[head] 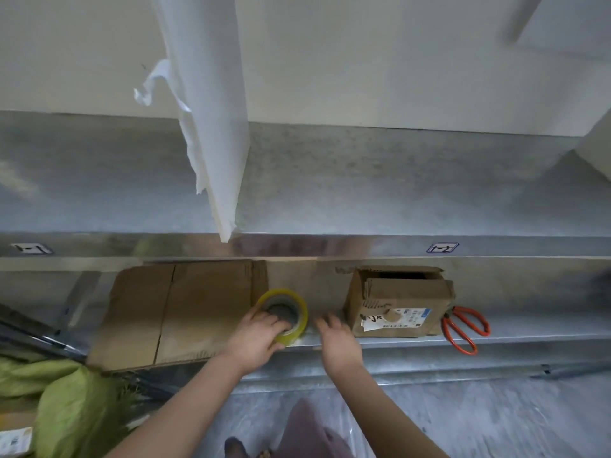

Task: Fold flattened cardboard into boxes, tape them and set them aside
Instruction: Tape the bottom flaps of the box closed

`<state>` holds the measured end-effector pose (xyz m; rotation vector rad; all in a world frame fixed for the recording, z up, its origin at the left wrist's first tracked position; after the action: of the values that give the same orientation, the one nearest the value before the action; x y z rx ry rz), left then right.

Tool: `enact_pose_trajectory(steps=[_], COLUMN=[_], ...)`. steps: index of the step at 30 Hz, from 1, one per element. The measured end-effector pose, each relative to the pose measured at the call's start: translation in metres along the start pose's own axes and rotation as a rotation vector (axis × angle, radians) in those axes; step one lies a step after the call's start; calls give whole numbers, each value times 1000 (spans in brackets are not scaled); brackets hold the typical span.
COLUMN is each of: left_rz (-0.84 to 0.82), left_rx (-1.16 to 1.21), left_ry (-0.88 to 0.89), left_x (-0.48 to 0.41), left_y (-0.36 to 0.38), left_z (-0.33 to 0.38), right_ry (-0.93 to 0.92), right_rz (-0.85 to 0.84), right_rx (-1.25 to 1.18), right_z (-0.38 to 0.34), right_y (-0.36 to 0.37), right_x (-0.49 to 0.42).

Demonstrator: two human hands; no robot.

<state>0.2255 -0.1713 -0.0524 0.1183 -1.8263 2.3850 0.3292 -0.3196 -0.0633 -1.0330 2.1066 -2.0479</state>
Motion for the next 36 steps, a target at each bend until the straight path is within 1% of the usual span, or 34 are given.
enact_pose_trajectory(steps=[3,7,11,13,15,17,20,24,26,28,30,32,34,36], left_rz=[3,8,-23,15,120,159,135,67,112,161,224,290,321,341], left_rx=[19,38,151,249,372,411,393,370,334,356,400,443,479,496], left_ry=[17,36,65,82,97,76,69,116,139,135,105,67,26,-8], left_x=[2,4,9,16,24,28,30,36,33,27,21,15,5,-11], left_y=[-2,-5,-18,-33,-48,-61,-72,-89,-100,-113,-129,-146,-161,-171], left_z=[0,1,-3,-9,-14,-13,-1,21,32,41,49,58,69,81], right_ry=[12,16,-32,-84,-135,-106,-16,21,61,88,63,-9,-64,-74], right_rz=[9,64,219,294,315,226,5,-119,-179,-248,-281,-278,-239,-171], right_rx=[23,40,8,-65,-144,-180,-299,-423,-492,-626,-784,-871,-922,-937], right_z=[0,3,7,4,-1,-5,0,17,31,47,61,74,88,102], right_y=[0,-4,-9,-15,-22,-35,-50,-75,-87,-102,-120,-137,-151,-164], right_x=[-8,-12,-2,12,26,37,41,48,50,52,56,60,59,54])
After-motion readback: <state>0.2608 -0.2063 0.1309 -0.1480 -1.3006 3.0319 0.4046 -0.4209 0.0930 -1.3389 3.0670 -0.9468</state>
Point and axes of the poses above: each hand's wrist, its own x-axis away from the middle knuckle, its own y-axis out of the palm, z = x × y, the point moved 3 cm from there along -x, towards the middle knuckle, and after that the axes turned 12 degrees about y, right-handed, at the moved point
